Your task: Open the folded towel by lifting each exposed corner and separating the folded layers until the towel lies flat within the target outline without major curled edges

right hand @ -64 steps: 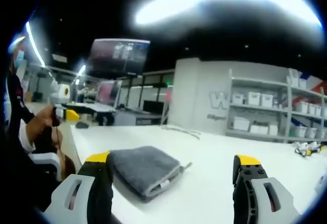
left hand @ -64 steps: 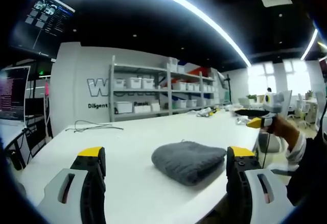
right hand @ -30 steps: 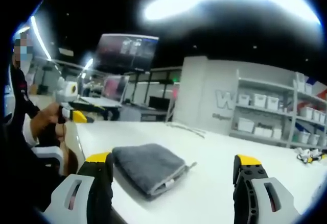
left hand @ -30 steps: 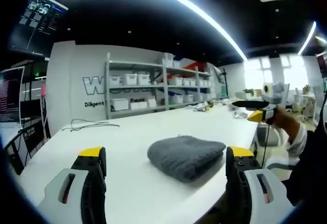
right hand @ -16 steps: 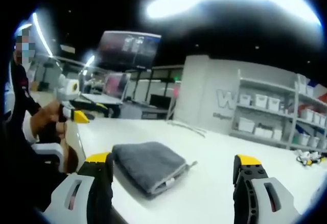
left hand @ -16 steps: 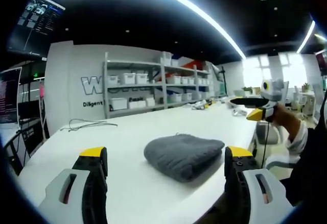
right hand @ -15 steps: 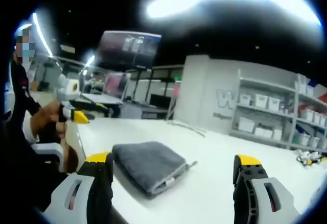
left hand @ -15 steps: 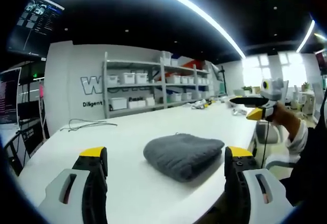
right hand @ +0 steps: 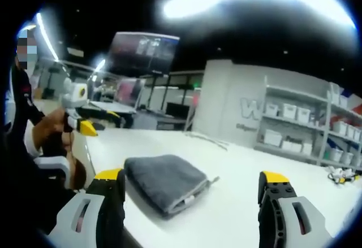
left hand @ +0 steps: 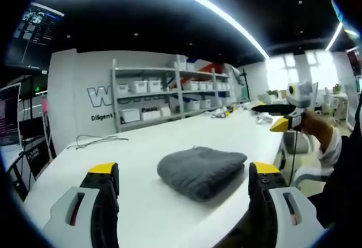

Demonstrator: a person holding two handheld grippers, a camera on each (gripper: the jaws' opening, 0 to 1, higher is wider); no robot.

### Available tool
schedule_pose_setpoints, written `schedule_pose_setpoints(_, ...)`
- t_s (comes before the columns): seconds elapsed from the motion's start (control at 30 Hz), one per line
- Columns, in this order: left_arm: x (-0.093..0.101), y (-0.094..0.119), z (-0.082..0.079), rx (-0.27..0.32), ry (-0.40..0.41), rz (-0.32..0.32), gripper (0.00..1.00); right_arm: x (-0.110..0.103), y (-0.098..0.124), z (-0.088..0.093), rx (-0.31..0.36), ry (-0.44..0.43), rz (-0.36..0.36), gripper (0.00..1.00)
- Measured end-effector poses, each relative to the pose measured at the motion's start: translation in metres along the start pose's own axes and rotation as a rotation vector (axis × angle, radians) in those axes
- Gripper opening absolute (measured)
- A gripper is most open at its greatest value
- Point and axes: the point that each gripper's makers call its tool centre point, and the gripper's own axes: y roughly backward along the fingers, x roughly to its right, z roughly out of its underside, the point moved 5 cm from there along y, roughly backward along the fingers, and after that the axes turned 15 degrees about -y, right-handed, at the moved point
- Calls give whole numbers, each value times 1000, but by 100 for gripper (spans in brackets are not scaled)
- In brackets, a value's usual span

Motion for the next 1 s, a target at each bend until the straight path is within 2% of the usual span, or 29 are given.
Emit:
schedule_pose_setpoints(0.2, -3, 2, 1, 5, 14, -10, 96, -4, 0, 3, -15, 12, -7, 99)
schedule_pose_setpoints(0.47, -3, 3, -2, 12, 17, -7, 98, 6, 9, -4, 27, -59, 14, 99)
schedule_pose_setpoints(0.6, -1, 1, 0, 1, 9, 5, 99, 8, 12, -7, 35, -58, 15, 99)
schedule_pose_setpoints(0.73, 0, -2, 0, 16, 34, 11, 99, 8, 13, -9, 51, -71, 6, 99)
schedule_pose_setpoints(1.0, 5, -8, 1, 13, 36, 23, 99, 8, 12, -8, 44, -68, 2, 99)
